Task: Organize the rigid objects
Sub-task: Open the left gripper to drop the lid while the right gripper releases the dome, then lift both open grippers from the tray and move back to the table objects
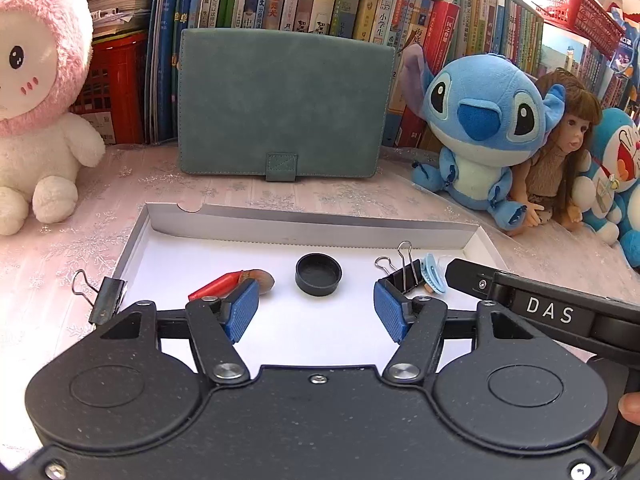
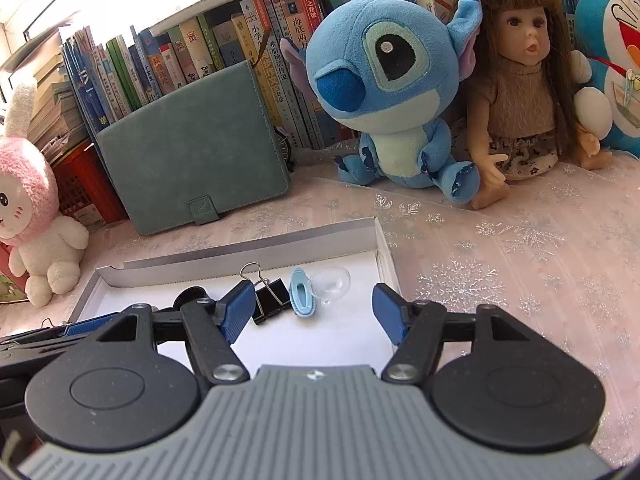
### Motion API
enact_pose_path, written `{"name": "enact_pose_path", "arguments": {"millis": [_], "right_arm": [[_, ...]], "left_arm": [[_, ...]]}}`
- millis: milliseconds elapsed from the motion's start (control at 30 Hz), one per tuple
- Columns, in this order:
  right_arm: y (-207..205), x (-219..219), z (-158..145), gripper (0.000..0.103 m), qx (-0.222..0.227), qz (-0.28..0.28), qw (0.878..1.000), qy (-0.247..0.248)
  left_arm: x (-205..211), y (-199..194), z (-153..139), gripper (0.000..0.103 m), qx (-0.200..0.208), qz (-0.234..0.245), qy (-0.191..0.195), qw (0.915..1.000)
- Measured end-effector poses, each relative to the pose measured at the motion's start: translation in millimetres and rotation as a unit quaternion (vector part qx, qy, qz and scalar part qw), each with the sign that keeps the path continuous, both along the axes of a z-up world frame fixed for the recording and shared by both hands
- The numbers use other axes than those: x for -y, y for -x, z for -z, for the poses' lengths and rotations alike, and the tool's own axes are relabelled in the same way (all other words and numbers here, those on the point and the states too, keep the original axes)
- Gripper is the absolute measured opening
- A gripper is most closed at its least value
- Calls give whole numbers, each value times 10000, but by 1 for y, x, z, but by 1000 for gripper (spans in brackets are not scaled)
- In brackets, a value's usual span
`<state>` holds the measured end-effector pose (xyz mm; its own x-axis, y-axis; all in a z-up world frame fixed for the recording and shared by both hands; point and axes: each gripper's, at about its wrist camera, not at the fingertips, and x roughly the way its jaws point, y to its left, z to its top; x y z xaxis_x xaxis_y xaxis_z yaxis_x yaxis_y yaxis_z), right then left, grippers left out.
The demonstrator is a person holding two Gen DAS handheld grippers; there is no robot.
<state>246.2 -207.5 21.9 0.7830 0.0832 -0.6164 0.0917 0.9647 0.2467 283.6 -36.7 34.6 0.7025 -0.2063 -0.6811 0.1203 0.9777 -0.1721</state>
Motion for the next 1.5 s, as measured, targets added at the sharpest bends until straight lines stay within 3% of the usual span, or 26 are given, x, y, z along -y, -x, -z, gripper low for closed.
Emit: {"name": "enact_pose_path", "arguments": {"millis": [233,533,867,1100,1500], "right_arm": [[29,-3,-12,83,277,-239,9993,13],[70,-10,-24,89,648,-569,9963,56],[119,-27,-30,94,1100,-970,9881,463],[144,-35,-30,99,1274,-1155,9821,763],[178,-44,-22,103,1387,-1358,9777,799]], "left_arm": [[-12,35,-14,75,255,6,-43,9997],[-32,78,-22,80,362,-80,20,9993],[-56,123,-22,82,454,-236,315,9982],[-64,150,-18,83,508,-151,189,9984],[-73,188,-5,83,670,-177,30,9976]]}}
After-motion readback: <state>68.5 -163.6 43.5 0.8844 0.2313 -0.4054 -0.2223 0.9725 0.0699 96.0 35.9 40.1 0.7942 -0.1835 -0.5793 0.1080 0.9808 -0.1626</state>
